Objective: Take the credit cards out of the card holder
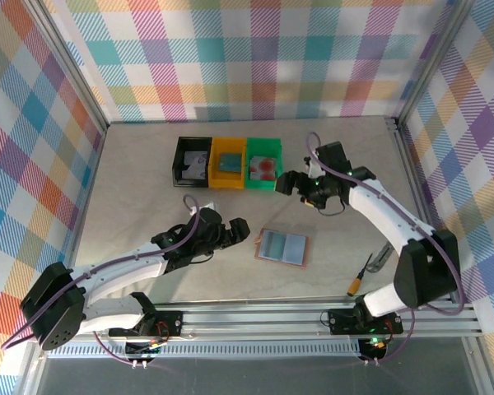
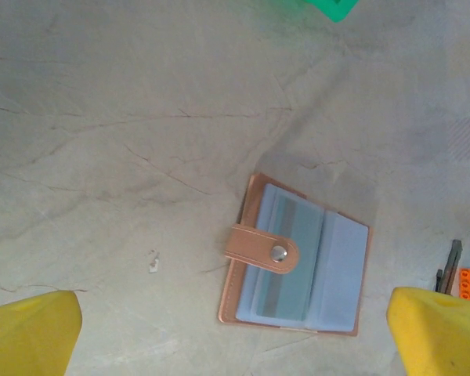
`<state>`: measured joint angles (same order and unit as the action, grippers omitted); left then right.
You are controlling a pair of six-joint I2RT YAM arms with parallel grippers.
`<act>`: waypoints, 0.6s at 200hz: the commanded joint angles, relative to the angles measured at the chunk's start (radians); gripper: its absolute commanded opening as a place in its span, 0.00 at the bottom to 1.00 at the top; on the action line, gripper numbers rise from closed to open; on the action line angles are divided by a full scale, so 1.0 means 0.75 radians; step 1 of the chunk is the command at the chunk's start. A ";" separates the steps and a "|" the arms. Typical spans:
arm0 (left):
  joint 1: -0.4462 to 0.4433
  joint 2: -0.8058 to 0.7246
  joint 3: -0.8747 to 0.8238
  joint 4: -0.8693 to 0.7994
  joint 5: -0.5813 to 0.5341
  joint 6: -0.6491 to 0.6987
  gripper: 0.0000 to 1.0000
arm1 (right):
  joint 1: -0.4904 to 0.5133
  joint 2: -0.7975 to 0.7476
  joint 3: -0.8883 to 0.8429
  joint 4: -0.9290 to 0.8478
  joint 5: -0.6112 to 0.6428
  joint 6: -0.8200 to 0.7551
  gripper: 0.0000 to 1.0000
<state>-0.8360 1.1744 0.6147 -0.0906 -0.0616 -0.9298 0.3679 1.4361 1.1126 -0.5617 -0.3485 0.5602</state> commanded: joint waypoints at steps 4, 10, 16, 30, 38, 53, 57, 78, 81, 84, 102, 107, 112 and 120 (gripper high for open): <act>-0.040 0.042 0.058 0.075 0.023 -0.033 0.99 | 0.006 -0.120 -0.123 0.005 0.003 0.037 0.99; -0.048 0.055 0.067 0.078 0.026 -0.036 0.99 | 0.008 -0.145 -0.155 -0.004 0.006 0.041 0.99; -0.059 0.072 0.078 0.079 0.027 -0.039 0.99 | 0.008 -0.174 -0.186 -0.011 0.008 0.043 0.99; -0.084 0.113 0.098 0.090 0.029 -0.048 0.99 | 0.010 -0.232 -0.252 -0.030 0.019 0.055 0.99; -0.097 0.134 0.109 0.096 0.033 -0.055 0.98 | 0.011 -0.262 -0.285 -0.051 0.040 0.059 0.99; -0.119 0.175 0.127 0.118 0.040 -0.075 0.98 | 0.010 -0.312 -0.334 -0.096 0.102 0.070 0.99; -0.125 0.183 0.133 0.122 0.041 -0.082 0.97 | 0.011 -0.322 -0.345 -0.109 0.124 0.076 0.99; -0.156 0.239 0.166 0.159 0.054 -0.103 0.96 | 0.012 -0.361 -0.405 -0.130 0.165 0.099 0.99; -0.161 0.249 0.174 0.162 0.054 -0.104 0.96 | 0.010 -0.364 -0.413 -0.127 0.163 0.105 0.99; -0.166 0.258 0.183 0.162 0.054 -0.104 0.96 | 0.010 -0.368 -0.422 -0.121 0.160 0.110 0.99; -0.195 0.326 0.234 0.172 0.068 -0.106 0.96 | 0.010 -0.365 -0.465 -0.091 0.129 0.143 1.00; -0.203 0.346 0.249 0.176 0.073 -0.106 0.96 | 0.011 -0.360 -0.470 -0.085 0.119 0.150 1.00; -0.209 0.366 0.261 0.178 0.080 -0.109 0.95 | 0.011 -0.352 -0.478 -0.080 0.110 0.154 1.00; -0.218 0.393 0.280 0.184 0.088 -0.112 0.95 | 0.010 -0.338 -0.483 -0.081 0.106 0.157 0.99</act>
<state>-0.9749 1.4185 0.7666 0.0086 -0.0235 -0.9989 0.3691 1.1717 0.7731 -0.6243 -0.2577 0.6411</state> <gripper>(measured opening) 0.954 0.998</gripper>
